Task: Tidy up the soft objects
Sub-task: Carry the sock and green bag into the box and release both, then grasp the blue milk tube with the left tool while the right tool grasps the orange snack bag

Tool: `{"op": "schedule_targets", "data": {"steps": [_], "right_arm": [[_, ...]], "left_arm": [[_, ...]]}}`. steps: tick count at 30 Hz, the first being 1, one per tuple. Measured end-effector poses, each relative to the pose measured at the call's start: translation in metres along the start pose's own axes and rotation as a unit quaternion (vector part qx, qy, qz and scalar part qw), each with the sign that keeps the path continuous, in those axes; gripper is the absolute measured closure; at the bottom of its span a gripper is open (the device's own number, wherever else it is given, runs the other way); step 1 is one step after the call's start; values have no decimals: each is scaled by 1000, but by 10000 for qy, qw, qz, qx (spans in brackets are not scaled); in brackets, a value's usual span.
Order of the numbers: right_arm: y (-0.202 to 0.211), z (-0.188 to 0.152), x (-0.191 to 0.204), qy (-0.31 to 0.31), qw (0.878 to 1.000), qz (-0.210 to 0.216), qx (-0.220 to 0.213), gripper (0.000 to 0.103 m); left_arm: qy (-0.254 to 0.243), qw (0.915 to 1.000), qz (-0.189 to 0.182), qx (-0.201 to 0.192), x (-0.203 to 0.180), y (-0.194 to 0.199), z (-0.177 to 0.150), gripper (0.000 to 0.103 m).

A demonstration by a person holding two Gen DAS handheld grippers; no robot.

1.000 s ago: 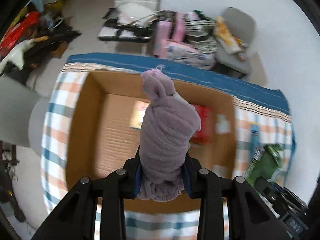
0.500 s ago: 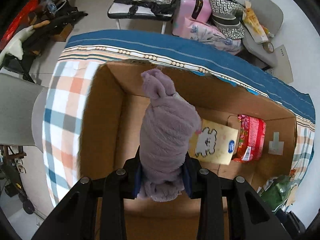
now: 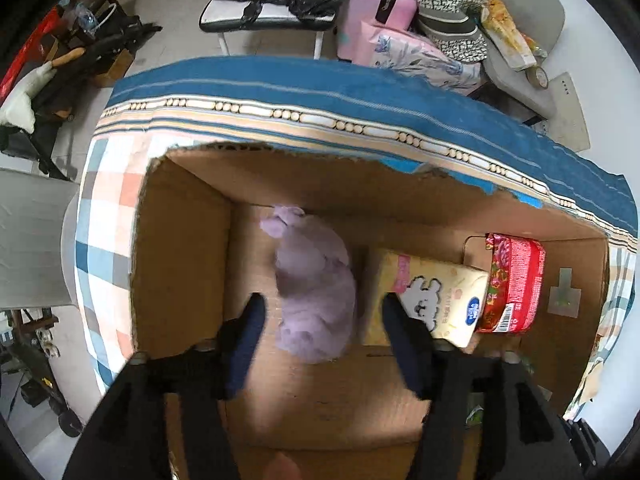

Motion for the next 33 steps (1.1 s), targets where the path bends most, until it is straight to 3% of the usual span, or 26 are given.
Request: {"op": "schedule_targets", "data": {"steps": [2, 6, 9, 22, 33], "right_arm": [[0, 2, 2, 36, 10000, -30, 13, 45], [-1, 5, 4, 108, 9999, -57, 59, 18], [2, 6, 7, 207, 9996, -177, 17, 10], [32, -11, 14, 741, 9937, -800, -257, 8], [86, -41, 21, 892, 9920, -489, -745, 8]], "left_arm": [[-17, 10000, 10, -54, 1, 4, 0, 25], [-96, 9996, 102, -257, 8, 15, -8, 10], [-132, 9990, 104, -421, 12, 24, -21, 10], [-47, 9930, 234, -1156, 38, 78, -90, 10], [96, 9884, 130, -1510, 29, 125, -129, 10]]}}
Point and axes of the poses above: each gripper's, at about its wrist camera, not at the fingertips, and y roughly against the way its jaws point, x to its left, z to its top, the point moved 8 cm from there along -y, roughly the way its jaws point, and after that the axes turned 9 degrees about y, right-handed, at the moved point
